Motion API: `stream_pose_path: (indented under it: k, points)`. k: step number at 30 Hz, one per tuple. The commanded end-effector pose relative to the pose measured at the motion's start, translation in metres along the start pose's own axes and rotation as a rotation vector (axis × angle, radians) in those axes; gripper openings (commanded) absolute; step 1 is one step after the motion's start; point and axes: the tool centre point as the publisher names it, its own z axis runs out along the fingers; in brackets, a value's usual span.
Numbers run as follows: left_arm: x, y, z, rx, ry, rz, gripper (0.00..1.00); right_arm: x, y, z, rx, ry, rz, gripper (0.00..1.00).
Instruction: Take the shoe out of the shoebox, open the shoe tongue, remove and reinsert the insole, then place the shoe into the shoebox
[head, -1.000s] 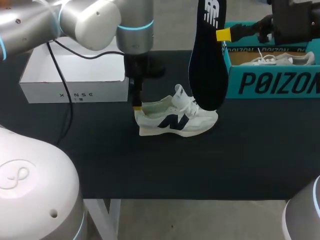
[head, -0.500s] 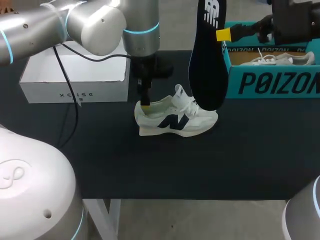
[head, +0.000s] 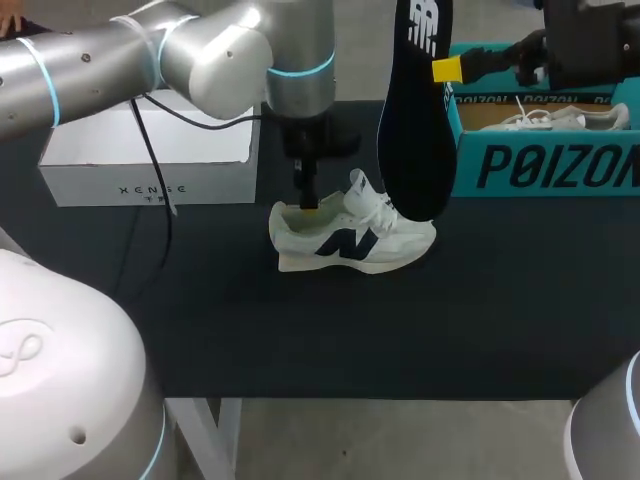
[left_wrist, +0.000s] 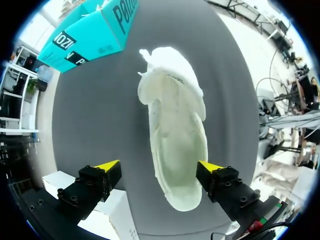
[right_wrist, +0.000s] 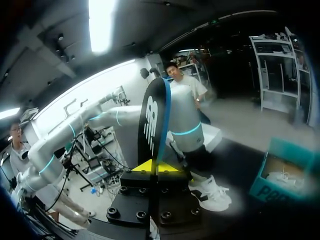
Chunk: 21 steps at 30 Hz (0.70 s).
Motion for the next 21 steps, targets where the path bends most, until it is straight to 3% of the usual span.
stream_pose_path:
  k: [1,16,21]
  points:
    - [-0.012,-0.016,0.018,-0.007,0.028,0.003,1.0,-0.001,0.0,0.001,0.002,-0.001,0.001,0.0]
    - [-0.031,-0.035,0.047,-0.008,0.038,0.005,1.0,-0.001,0.0,0.001,0.002,-0.001,0.001,0.0]
    - [-0.026,-0.039,0.05,0.004,0.054,0.006,1.0,-0.001,0.0,0.001,0.002,-0.001,0.001,0.0]
